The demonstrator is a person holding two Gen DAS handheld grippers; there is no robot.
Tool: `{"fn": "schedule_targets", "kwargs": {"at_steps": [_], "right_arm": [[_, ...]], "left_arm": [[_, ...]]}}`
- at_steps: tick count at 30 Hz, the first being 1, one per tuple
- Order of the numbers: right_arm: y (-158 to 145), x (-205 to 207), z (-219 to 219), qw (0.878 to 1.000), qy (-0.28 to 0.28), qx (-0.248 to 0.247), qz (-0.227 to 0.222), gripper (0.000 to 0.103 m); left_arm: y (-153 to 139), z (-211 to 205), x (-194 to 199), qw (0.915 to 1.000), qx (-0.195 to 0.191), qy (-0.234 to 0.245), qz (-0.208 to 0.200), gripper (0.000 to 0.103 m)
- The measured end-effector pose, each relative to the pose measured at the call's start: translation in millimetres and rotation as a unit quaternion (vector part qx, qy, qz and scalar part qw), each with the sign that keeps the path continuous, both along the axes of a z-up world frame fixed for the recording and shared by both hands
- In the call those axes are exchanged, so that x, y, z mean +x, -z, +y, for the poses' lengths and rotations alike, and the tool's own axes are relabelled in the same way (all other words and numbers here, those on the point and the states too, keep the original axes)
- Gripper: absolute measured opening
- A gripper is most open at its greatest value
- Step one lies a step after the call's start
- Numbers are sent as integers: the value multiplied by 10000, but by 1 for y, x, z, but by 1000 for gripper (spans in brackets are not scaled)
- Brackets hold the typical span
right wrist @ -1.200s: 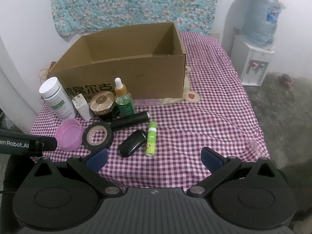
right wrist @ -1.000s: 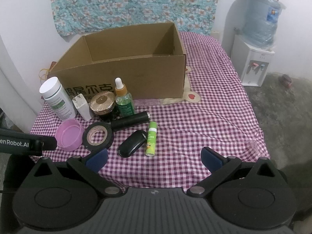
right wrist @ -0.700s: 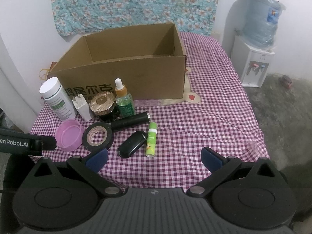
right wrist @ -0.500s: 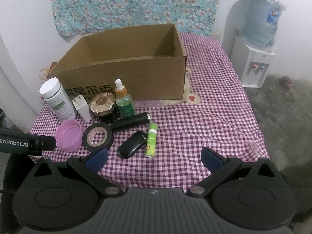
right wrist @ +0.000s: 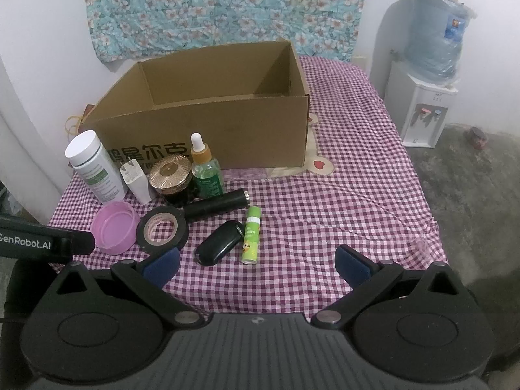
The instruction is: Organize rigid objects
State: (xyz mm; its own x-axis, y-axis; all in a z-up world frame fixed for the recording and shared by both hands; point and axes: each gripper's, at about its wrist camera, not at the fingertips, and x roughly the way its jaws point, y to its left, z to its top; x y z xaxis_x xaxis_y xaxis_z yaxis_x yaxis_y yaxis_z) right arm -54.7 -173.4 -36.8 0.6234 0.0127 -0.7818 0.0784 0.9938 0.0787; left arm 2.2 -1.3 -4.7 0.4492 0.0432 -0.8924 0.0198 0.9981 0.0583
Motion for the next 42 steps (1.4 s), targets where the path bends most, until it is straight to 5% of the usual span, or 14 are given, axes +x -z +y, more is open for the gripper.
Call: {"fn": "schedule_targets", "kwargs": {"at_steps": [8,15,28,35,42], "right_arm": [[3,3,-7,10000,47,-14,-22,103],[5,12,-40,9993,293,213,-31,99],[42,53,-72,9815,160,1845,492,57],[65,76,-68,9722,-92,2208,774,29],[84,88,-70,9689,-127,2255,1007,22]], "left_arm": [[4,-7,2,9998,-18,193,-32,102],[8,-29,3,9932,-412,1070,-189,101],[34,-97,18,9626,-928,2542,-77,76],[55,-116,33,9560,-990,2748,288,53],[68,-126,42,9539,-996,2790,488,41]]}}
